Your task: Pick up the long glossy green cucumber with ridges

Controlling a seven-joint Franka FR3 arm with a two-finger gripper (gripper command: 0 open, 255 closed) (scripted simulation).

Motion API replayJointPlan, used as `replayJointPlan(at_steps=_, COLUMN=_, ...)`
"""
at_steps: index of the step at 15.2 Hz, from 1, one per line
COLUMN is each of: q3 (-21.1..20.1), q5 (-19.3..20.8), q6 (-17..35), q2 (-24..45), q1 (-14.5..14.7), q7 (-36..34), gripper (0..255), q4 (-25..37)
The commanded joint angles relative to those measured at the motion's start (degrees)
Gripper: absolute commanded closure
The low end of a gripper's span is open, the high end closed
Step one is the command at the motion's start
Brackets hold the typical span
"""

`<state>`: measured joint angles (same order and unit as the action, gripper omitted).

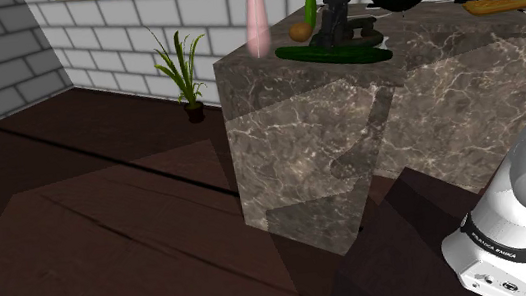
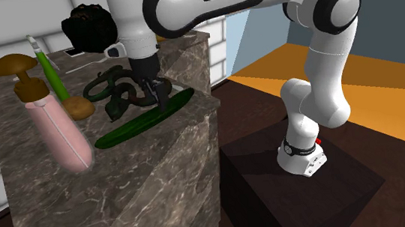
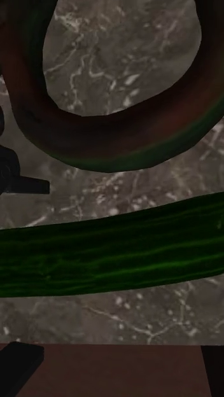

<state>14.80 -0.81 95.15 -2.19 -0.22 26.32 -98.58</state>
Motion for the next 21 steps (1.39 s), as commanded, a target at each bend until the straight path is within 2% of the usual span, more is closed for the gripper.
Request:
replayJointPlan(at_steps=1, q3=0.03, q5=0.05, q6=1.54, q2=-0.19, q1=-0.03, q7=0.1, gripper=0, q4=-1.7)
replayJointPlan(at_steps=4, q3=0.03, q5=0.07, q6=2.78, q2=-0.29, q1=-0.03, q7=0.1, gripper=0, q4=-3.03)
replayJointPlan(at_steps=5, q3=0.0, q5=0.09, q6=2.8, q2=-0.36, q1=-0.01, q7=0.06, gripper=255, q4=-3.12)
replayJointPlan(at_steps=14, q3=0.02, q5=0.07, q6=2.78, q2=-0.28, q1=-0.04, q7=0.1, gripper=255, q4=-3.03)
replayJointPlan(at_steps=21, q3=0.06, q5=-0.1, q6=-2.77, q2=0.42, q1=-0.07, q7=0.13, gripper=255, q4=3.19)
